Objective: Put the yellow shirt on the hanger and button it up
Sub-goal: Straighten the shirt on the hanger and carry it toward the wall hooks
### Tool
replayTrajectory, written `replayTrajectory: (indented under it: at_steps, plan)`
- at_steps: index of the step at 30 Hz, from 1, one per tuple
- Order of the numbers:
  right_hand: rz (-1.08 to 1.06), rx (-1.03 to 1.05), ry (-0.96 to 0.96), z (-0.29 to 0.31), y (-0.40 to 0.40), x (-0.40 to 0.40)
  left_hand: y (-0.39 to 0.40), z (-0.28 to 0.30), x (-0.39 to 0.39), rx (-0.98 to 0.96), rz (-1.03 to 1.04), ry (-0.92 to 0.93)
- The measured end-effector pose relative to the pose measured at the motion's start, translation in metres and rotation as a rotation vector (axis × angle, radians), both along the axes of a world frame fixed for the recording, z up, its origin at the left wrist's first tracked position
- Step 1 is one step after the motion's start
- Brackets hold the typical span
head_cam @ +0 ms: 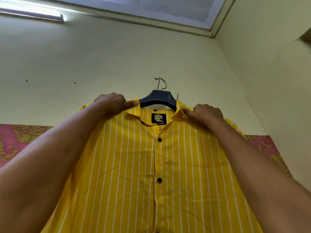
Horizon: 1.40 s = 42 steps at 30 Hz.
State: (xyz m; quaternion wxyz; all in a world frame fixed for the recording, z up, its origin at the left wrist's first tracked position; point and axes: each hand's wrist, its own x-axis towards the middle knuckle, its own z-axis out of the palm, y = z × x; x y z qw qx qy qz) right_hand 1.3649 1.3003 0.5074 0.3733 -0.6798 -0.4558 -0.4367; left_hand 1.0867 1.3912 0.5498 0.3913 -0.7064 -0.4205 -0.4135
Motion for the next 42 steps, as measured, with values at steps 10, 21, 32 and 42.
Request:
replayTrajectory:
  at_steps: [10,21,32,42]
  plan:
    - [0.002,-0.063,-0.008,-0.004,0.011,0.007,0.013,-0.007,0.007,-0.158,-0.050,-0.014]
    - [-0.027,0.047,-0.120,-0.009,0.005,0.000,0.003,-0.014,0.000,-0.107,-0.038,-0.055]
    - [-0.065,0.001,-0.070,0.016,0.000,-0.011,0.002,0.006,-0.007,-0.140,-0.064,-0.071]
    - [-0.085,0.085,-0.133,-0.010,0.029,-0.010,0.020,-0.008,-0.010,-0.105,0.066,-0.069]
